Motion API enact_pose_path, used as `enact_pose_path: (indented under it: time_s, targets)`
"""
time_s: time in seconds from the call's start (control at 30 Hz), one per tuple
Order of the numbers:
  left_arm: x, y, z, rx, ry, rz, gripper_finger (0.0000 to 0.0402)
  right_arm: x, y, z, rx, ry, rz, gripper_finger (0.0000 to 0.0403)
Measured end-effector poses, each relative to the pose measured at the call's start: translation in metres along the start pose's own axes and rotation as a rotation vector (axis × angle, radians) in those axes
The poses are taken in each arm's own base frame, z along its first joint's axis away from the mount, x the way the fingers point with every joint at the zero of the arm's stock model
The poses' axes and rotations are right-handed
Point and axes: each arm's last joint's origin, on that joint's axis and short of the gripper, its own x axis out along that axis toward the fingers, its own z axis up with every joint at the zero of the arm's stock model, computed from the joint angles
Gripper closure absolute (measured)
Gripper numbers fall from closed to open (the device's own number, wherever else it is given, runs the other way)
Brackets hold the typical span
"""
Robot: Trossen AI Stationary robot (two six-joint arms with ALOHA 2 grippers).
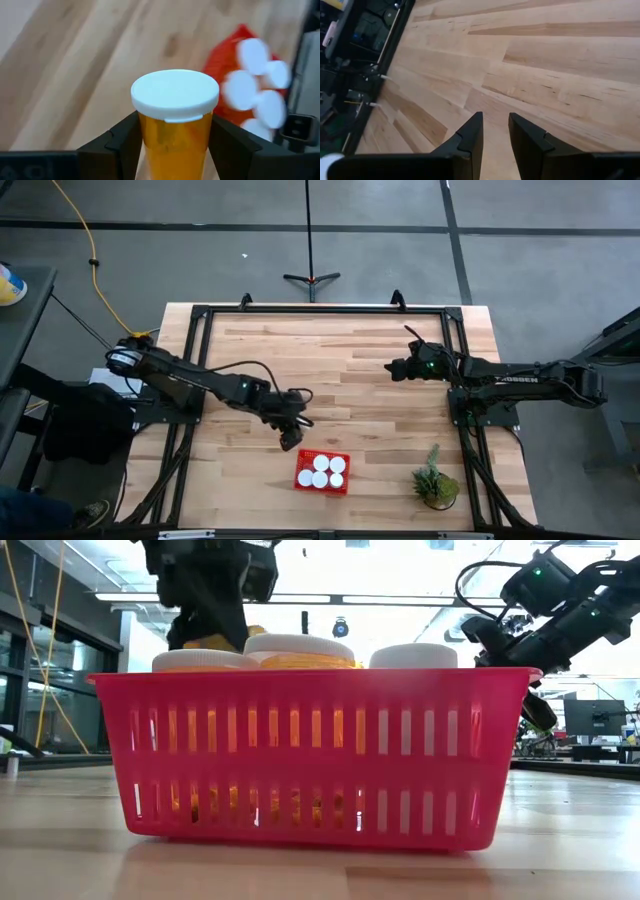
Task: Pick and place pill bottles into a basket
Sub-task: Put the orange pill bottle into the red basket
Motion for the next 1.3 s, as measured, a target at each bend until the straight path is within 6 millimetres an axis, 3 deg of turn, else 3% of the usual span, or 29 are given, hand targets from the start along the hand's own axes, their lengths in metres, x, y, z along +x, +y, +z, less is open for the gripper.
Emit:
enact_pose_path:
  time_s: [0.27,0.67,0.83,1.03,1.3]
  targets:
    - [-0.001,-0.031,-0.010,0.126,-0.181,-0.018,0.0167,0.000,0.000,0.000,0.023,0.000,0.001,0.0318]
    - [-0.006,-0.062,-0.029,0.182,-0.335,-0.045,0.0167,0.000,0.000,0.000,0.023,-0.003,-0.001,0.0318]
    - [-0.007,-0.068,-0.033,0.198,-0.400,-0.029,0.0167,0.000,0.000,0.000,0.023,-0.004,-0.002,0.0318]
    - [0.003,-0.064,-0.037,0.168,-0.494,-0.151,0.0167,0.000,0.000,0.000,0.023,-0.004,-0.002,0.0318]
    - [0.008,-0.066,-0.055,0.228,-0.494,-0.160,0.0167,0.000,0.000,0.000,0.021,-0.004,-0.002,0.0318]
